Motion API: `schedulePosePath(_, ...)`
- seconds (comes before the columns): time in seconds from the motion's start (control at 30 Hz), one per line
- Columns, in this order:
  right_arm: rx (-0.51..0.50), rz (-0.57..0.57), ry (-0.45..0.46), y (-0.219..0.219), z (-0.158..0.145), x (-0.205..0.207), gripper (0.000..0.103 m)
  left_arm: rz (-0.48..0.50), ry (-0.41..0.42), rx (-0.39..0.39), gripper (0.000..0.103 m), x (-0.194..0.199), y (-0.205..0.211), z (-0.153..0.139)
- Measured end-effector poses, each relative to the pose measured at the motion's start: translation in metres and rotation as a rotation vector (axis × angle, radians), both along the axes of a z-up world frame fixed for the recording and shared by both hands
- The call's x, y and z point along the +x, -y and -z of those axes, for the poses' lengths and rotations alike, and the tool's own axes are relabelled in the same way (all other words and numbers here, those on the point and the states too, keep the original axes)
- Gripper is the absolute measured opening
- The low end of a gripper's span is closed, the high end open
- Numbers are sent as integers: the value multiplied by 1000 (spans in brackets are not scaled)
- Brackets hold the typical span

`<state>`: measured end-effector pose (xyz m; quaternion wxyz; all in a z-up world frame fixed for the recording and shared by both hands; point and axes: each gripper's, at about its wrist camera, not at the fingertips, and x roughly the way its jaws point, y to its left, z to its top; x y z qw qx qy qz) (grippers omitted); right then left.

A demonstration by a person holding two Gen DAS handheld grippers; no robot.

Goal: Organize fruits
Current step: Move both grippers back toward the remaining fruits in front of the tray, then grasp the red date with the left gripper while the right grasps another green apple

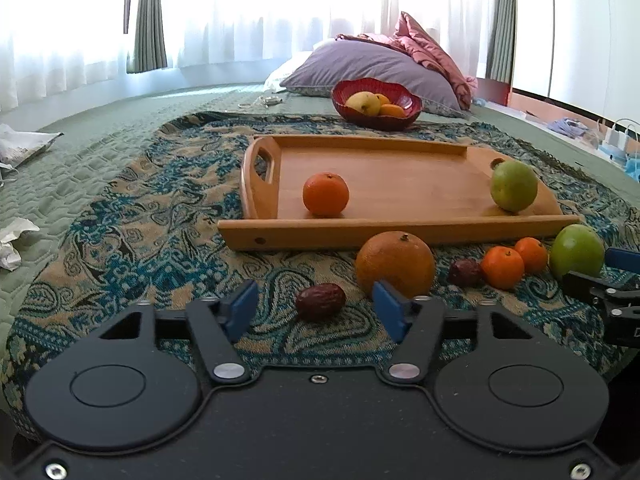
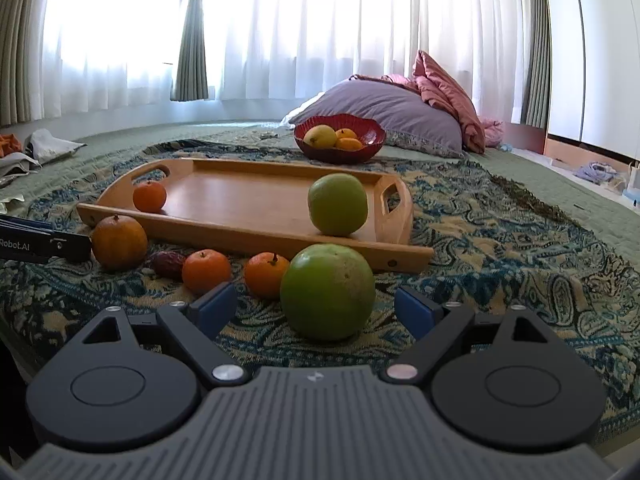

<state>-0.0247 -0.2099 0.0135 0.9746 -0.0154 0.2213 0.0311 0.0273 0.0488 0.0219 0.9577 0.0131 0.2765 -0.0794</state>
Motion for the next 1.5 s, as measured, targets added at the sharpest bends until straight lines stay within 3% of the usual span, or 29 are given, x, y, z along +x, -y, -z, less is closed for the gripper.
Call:
schedulePosePath(0.2,31,-29,-56,-2,4,1,93,-14,-16,-8,42,2,0,2)
schedulePosePath(0.37,4,-21,-43,-8,6,-1,90,-25,-28,-15,38,5,0,5)
schedulePosePath(0.87,54,26,-55,2,6,7,80,-23,-23,-12,27,9,2,8)
schedulePosePath(1.0,45,26,-53,0,6,7,77,-21,-17,-1,27,9,5,8)
schedulePosePath(1.3,45,48,-51,5,6,10,60,-32,-7,-4,26,11,4,4)
schedulePosePath(1.5,55,53,-45,7,5,10,58,-38,8,-5,26,14,3,-1)
